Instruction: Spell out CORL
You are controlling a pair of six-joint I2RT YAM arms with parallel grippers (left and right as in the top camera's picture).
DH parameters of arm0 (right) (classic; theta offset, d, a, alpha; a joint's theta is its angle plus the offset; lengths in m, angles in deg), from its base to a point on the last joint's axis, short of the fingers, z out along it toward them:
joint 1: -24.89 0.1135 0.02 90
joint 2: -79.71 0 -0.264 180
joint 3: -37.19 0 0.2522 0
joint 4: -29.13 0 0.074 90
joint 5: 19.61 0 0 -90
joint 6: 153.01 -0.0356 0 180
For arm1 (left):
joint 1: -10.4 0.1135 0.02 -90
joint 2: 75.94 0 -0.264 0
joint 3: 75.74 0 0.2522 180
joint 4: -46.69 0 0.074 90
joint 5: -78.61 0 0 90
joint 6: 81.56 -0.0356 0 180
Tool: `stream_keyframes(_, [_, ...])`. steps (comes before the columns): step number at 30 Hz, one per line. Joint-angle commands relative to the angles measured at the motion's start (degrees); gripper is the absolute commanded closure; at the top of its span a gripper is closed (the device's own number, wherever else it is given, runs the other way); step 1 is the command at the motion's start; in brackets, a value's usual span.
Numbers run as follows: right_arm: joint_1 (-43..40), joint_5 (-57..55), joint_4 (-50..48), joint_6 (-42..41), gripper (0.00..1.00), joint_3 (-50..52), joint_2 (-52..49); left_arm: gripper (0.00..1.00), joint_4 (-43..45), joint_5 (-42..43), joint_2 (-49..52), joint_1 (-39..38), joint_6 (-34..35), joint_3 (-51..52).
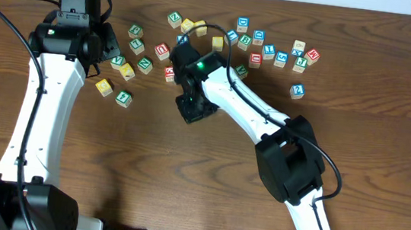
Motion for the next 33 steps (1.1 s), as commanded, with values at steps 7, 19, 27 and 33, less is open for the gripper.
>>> stream_keyframes(7, [0.0, -1.6, -4.2, -0.3, 0.98, 4.9, 1.1, 0.63, -0.2, -0.7, 0.2, 0.2, -0.3, -0.2])
stream_keyframes(19, [-0.4, -8.9, -5.8, -4.5, 0.95, 4.9, 1.1, 0.62, -0.2, -0.7, 0.2, 0.2, -0.3, -0.2])
stream_keyframes(27, [-1.5, -9.3, -6.6, -5.9, 0.93, 4.9, 1.1, 0.63, -0.2, -0.7, 0.2, 0.2, -0.3, -0.2])
stream_keyframes(33, [-2.1, -9.3, -6.4, -6.4, 0.95, 4.9, 1.1, 0.63, -0.4, -0.7, 0.2, 0.2, -0.3, -0.2])
